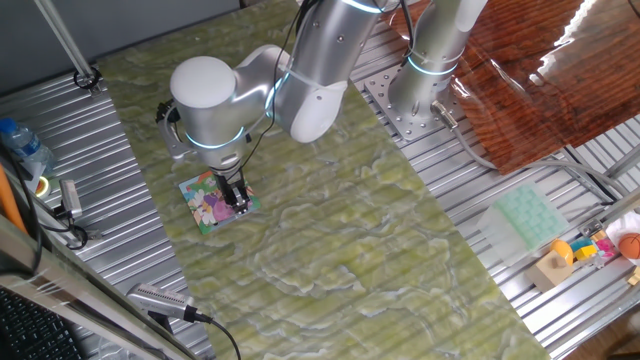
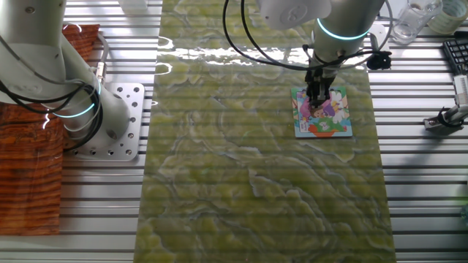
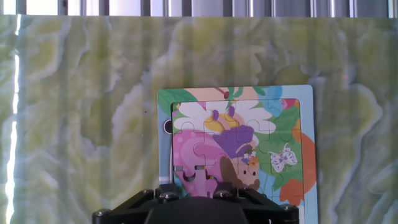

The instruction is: Assemble one piece of a puzzle

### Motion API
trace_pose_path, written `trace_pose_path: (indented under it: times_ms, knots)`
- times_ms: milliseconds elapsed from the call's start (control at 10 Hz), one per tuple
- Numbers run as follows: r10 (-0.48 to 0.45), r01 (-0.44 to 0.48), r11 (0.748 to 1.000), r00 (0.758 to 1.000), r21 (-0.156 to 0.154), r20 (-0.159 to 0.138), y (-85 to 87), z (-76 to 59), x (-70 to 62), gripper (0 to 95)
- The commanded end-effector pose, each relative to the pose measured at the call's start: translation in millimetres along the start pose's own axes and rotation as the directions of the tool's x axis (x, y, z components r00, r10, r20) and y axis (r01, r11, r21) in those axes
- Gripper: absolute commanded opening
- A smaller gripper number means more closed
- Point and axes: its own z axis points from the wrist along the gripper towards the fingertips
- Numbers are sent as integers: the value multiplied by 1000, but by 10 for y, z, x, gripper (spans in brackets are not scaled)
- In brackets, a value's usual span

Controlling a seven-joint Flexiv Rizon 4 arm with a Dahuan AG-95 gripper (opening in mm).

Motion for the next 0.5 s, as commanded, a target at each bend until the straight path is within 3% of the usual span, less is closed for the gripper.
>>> trace_pose_path:
  times_ms: [100,500]
  knots:
    - [-3,3,1000,1000,-1,3,3,9,-1,0]
    - [-7,7,1000,1000,-4,9,3,9,-1,0]
